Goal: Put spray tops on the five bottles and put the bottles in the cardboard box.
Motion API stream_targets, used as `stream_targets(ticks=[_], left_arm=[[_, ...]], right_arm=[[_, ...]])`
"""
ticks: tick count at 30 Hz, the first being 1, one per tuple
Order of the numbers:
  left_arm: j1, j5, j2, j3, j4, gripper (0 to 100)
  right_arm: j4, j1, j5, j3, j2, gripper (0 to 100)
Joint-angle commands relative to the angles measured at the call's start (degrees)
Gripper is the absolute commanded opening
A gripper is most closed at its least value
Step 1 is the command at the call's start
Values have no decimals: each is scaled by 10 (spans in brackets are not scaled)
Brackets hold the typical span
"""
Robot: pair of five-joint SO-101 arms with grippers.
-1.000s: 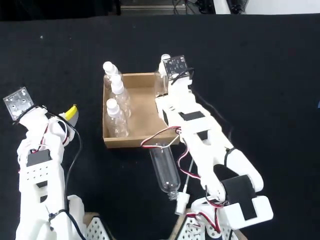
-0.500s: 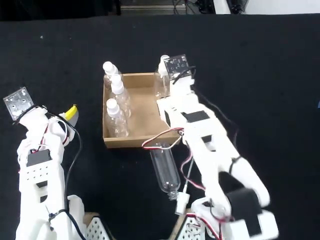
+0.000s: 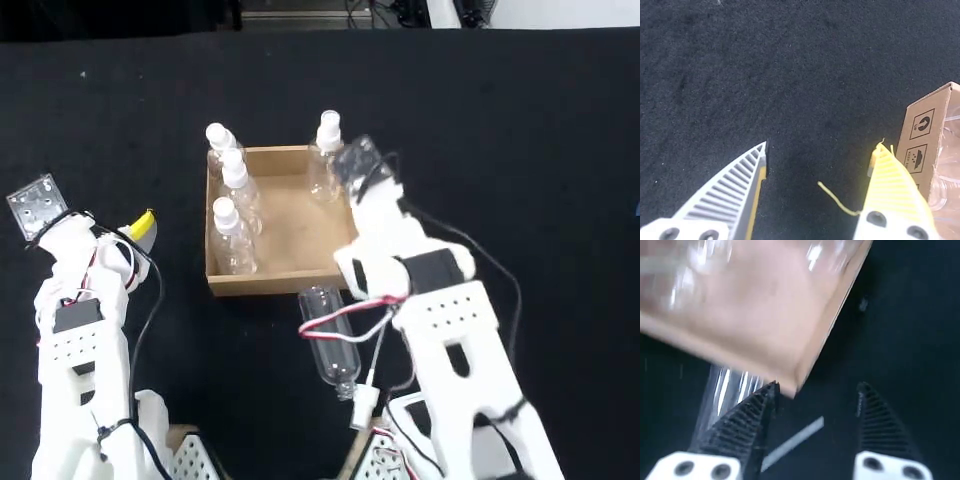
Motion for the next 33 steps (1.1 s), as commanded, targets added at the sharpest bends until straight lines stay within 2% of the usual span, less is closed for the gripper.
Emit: stream_targets(ticks=[1,4,9,13,21,27,33], left_arm=[[6,-1,-2,-7,-8,307],[6,-1,-2,-7,-8,307],[5,-1,-7,3,-10,307],[5,-1,-7,3,-8,307],[5,-1,-7,3,-8,307],[4,-1,-8,3,-9,307],[-26,-1,-8,1,-11,307]], right_arm=[[76,10,30,-22,-41,234],[97,-4,30,-22,-47,234],[121,-73,11,3,-47,234],[83,-106,-33,50,-47,234],[52,-168,-64,79,-47,235],[51,-197,-69,84,-44,352],[-22,-236,-69,151,-45,321]])
